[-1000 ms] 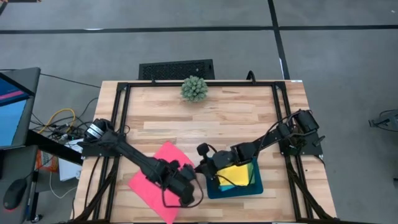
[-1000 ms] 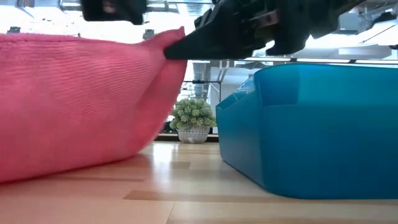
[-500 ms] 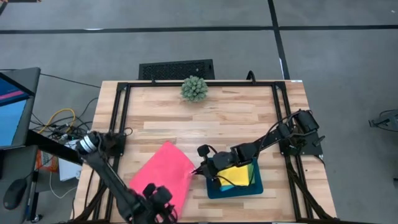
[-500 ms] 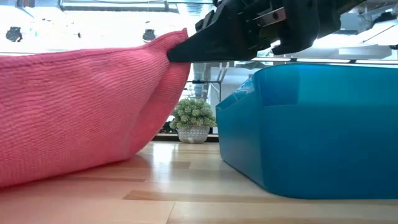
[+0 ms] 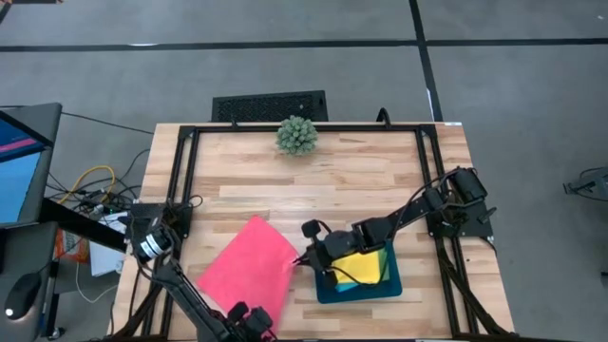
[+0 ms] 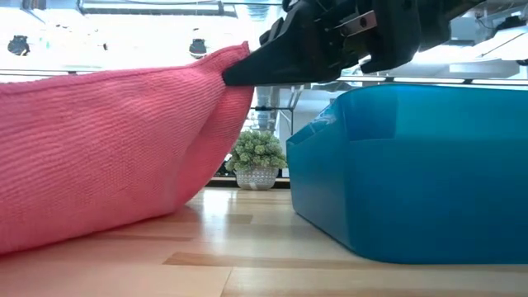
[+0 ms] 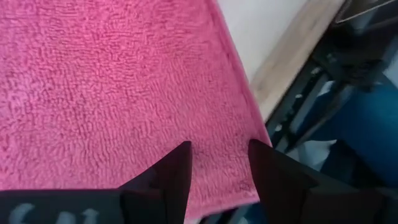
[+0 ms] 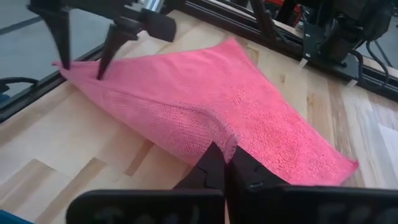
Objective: Fold microfiber towels
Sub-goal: Fold the pink microfiber towel
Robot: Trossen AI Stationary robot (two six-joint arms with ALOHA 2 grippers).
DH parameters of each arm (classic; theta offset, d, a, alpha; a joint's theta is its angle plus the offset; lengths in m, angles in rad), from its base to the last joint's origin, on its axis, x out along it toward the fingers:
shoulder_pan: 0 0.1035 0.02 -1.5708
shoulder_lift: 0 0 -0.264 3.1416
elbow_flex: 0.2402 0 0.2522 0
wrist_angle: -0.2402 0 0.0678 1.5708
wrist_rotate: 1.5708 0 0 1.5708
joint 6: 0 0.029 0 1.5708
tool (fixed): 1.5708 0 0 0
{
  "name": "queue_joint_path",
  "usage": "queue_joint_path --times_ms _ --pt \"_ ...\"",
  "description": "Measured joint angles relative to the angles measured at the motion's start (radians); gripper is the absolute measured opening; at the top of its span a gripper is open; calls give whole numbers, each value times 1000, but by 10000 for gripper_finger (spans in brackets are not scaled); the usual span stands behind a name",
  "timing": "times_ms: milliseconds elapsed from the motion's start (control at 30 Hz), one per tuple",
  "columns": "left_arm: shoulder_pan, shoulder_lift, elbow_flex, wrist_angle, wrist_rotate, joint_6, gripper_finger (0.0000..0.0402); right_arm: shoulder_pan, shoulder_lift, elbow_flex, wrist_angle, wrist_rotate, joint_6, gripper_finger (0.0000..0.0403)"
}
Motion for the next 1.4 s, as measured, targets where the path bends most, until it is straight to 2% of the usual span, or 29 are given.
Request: queue_joint_path --times_ms 300,433,533,800,1167,1400 --pt "-35 0 81 -61 18 -61 151 -14 0 0 -8 -2 20 13" --pt "-66 -1 136 -132 -76 -123 151 -19 0 0 -7 -4 20 14" --pt "-70 -1 139 -134 -132 -123 151 -21 0 0 -5 -3 27 18" --pt "-51 -1 139 -125 -132 20 151 -20 0 0 -11 -3 28 13" --pt "-50 -1 118 -121 -170 -9 151 -26 0 0 -11 -3 46 16" --pt "-38 25 104 -103 -149 -24 151 -26 0 0 -19 -4 53 20"
